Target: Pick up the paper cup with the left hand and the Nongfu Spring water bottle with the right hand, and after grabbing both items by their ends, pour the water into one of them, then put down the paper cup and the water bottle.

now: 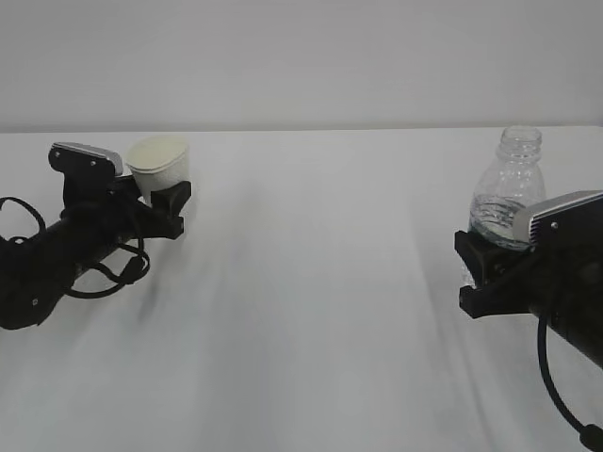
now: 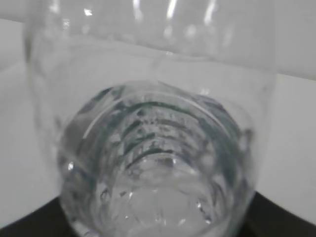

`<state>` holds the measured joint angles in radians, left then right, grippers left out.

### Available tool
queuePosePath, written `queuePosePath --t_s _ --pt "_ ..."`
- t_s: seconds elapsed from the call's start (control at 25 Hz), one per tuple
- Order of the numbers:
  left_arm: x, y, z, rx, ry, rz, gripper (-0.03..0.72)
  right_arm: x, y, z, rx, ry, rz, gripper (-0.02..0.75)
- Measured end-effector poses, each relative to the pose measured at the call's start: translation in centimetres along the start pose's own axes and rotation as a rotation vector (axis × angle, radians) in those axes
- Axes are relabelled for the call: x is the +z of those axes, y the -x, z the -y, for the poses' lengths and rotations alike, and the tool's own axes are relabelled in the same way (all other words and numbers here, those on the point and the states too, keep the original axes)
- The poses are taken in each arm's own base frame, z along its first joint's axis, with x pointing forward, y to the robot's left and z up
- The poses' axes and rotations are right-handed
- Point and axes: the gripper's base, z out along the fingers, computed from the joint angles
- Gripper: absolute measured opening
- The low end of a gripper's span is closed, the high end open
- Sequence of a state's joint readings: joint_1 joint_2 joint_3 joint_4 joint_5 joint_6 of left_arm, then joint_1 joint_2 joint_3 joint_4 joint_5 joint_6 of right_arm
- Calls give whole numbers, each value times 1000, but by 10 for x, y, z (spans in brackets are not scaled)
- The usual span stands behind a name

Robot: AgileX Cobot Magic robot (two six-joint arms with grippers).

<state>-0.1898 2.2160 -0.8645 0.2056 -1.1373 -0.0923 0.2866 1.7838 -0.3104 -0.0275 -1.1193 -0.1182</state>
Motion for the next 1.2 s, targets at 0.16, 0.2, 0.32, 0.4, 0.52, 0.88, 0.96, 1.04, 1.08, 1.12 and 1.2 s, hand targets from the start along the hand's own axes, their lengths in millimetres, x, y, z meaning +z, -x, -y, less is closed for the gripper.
queuePosePath --t_s 0.16,0.2,0.32,0.4,0.52,0.88,0.96,1.04,1.08,1.12,1.2 --pt "-20 14 15 33 -119 -7 463 0 0 0 0 0 0 385" --pt "-24 16 18 39 -145 -10 463 0 0 0 0 0 0 385" --pt "-37 17 27 44 -225 -32 463 0 0 0 0 0 0 385" --pt "-44 15 34 26 -292 -58 462 0 0 0 0 0 0 385" --pt "-49 13 44 -6 -410 -94 462 0 0 0 -7 0 0 384" --pt "-56 9 77 -4 -633 -151 454 0 0 0 -80 0 0 384" --pt "-55 11 95 12 -691 -147 450 0 0 0 -94 0 0 384" --pt "-54 12 112 29 -743 -138 449 0 0 0 -111 0 0 384" --pt "-53 14 120 40 -770 -127 449 0 0 0 -117 0 0 384" --pt "-51 16 127 48 -789 -117 448 0 0 0 -122 0 0 385" --pt "-48 19 140 61 -827 -99 447 0 0 0 -131 0 0 384"
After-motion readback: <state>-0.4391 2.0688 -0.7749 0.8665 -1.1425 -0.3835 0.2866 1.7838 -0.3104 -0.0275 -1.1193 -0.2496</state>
